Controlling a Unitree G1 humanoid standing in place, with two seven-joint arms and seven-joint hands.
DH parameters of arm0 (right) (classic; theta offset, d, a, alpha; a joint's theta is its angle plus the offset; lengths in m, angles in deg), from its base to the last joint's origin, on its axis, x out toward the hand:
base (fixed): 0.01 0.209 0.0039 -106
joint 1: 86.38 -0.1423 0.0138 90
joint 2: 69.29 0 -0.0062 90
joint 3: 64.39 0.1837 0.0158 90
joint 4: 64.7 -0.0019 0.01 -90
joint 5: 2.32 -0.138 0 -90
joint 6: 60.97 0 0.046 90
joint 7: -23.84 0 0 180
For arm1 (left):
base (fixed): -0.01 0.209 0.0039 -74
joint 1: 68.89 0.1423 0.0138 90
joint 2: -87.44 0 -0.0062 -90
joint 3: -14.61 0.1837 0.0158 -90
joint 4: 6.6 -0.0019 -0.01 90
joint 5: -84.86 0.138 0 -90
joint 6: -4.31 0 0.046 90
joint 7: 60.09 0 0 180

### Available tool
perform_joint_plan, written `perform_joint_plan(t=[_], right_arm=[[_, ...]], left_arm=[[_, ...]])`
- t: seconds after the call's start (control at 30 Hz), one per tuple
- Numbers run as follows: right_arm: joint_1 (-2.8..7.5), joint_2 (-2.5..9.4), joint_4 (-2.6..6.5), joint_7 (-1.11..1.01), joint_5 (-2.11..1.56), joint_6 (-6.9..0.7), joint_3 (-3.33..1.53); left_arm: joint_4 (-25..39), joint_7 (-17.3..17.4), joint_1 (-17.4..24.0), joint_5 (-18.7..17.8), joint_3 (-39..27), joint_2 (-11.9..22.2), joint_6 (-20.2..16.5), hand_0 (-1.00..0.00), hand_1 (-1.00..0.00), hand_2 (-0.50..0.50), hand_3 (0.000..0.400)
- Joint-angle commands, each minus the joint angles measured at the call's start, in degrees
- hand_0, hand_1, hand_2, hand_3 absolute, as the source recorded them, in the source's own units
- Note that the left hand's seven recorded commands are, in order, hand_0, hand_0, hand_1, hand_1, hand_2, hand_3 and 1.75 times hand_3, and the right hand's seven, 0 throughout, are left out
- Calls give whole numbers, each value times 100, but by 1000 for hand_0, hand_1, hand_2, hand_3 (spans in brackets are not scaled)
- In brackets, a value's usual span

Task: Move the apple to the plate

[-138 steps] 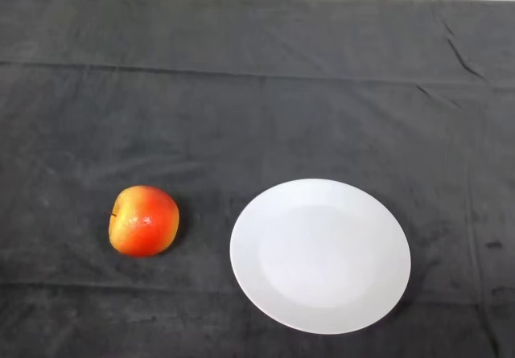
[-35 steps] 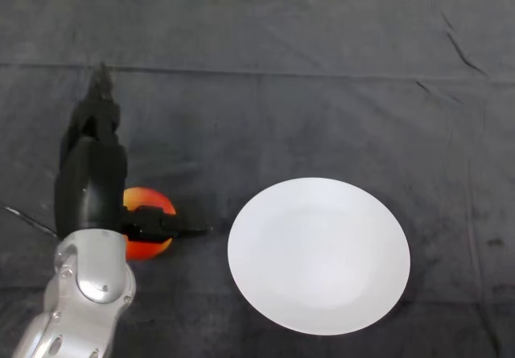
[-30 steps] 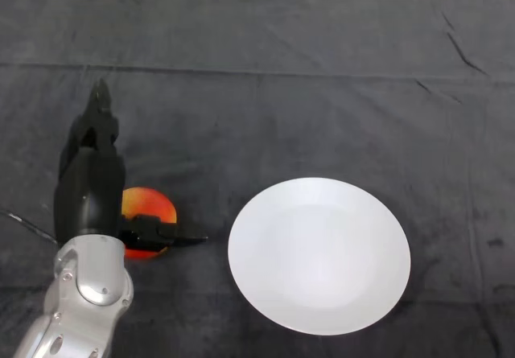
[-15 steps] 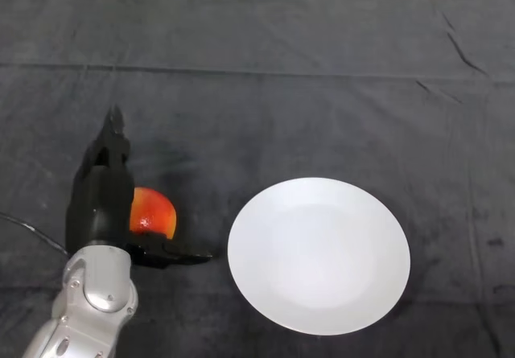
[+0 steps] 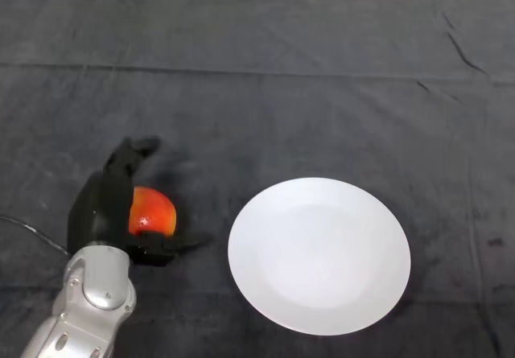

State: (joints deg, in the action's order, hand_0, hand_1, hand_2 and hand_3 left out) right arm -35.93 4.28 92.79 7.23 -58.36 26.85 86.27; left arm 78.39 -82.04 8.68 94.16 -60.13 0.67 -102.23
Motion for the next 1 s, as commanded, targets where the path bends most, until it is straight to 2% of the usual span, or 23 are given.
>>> perform_joint_plan(t=[0.03, 0.4, 0.73, 1.0], right_arm=[[-62, -108, -74, 31, -109, 1, 3], [-61, -107, -76, 32, -109, 0, 3], [-62, -109, -72, 31, -110, 0, 3], [-65, -115, -62, 27, -112, 1, 5]], left_arm=[[-217, 95, -154, -68, 2, 277, 47, -1000, -1000, 0, 400], [66, 148, -205, -52, 19, 315, -269, -1000, -1000, 0, 400], [1132, 204, -453, 248, 256, 296, -1193, -1000, -1000, 0, 400], [1927, 176, -651, 609, 626, 240, -1688, -1000, -1000, 0, 400]])
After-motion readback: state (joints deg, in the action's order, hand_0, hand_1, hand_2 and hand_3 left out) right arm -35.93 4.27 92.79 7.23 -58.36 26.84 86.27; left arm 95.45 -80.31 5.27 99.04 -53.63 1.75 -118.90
